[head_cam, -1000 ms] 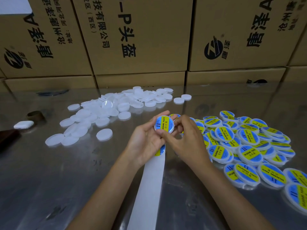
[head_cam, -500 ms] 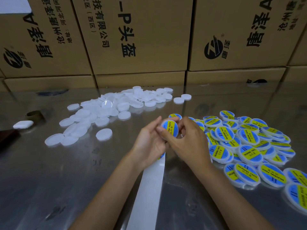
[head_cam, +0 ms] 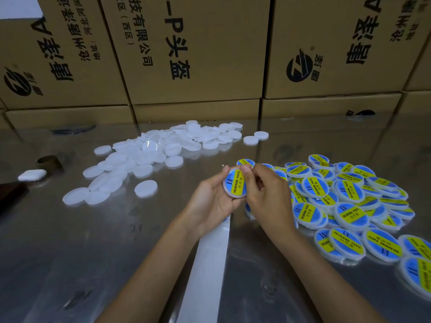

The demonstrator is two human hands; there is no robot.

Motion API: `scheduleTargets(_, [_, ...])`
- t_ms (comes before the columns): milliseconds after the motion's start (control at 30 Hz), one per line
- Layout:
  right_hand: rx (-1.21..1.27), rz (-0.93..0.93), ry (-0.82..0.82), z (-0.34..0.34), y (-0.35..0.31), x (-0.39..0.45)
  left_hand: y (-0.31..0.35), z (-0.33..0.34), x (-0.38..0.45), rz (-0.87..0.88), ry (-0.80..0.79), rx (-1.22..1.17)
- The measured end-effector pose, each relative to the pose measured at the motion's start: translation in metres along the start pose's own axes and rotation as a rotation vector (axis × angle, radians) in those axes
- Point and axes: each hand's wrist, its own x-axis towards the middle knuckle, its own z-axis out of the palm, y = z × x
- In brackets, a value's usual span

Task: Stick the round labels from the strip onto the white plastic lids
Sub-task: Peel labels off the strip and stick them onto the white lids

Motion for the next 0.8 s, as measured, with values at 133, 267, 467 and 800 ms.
scheduleTargets(133, [-0.034, 0.078, -0.069, -0.001, 0.002, 0.001, 0.002, -0.003, 0.001, 0.020, 0.043, 0.017])
scheduleTargets(267, [-0.164, 0.033, -0.206, 0.001, 0.001, -0.003, 0.006, -0.006, 0.003, 0.058, 0.111, 0.005])
scheduleTargets(467, [-0.236, -0.067, -0.142, -0.002, -0.001, -0.001, 0.004, -0.005, 0.003, 0.097, 0.166, 0.000])
scheduleTargets(800, [-0.340, 0.111, 0.074, -0.022, 0.024, 0.018, 0.021, -0.011, 0.000, 0.160, 0.220, 0.039])
